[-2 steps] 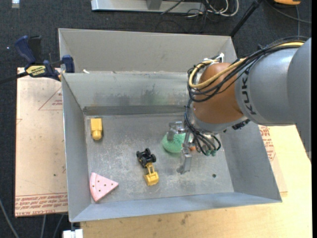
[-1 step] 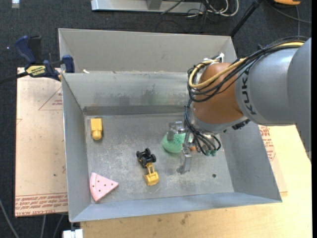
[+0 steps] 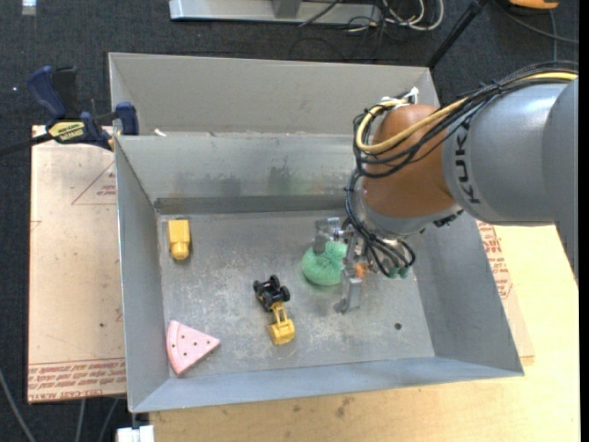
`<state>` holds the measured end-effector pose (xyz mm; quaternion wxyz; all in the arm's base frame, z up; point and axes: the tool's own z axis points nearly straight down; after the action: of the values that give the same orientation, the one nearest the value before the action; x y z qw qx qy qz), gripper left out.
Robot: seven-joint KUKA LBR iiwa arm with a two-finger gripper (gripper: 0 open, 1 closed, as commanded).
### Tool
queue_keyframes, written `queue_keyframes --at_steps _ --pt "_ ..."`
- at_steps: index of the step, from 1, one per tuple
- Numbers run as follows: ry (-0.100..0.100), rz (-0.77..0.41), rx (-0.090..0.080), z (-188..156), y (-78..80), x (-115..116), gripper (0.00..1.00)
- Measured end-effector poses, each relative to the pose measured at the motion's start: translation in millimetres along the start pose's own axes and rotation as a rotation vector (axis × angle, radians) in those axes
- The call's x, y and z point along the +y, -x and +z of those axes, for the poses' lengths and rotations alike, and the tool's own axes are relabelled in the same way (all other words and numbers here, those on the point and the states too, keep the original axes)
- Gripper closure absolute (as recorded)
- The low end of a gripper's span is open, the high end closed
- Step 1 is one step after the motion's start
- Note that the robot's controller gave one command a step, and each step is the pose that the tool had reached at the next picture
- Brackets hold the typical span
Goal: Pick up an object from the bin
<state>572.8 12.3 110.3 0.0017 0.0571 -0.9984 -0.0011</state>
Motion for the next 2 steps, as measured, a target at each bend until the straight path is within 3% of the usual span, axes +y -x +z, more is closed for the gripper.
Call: queue_keyframes --at_steps 1,2 --pt "-0.002 -0.163 -0.007 5.6 46.5 -48.7 1.0" --pt "-0.002 -0.163 -0.007 5.5 46.5 -48.8 0.0"
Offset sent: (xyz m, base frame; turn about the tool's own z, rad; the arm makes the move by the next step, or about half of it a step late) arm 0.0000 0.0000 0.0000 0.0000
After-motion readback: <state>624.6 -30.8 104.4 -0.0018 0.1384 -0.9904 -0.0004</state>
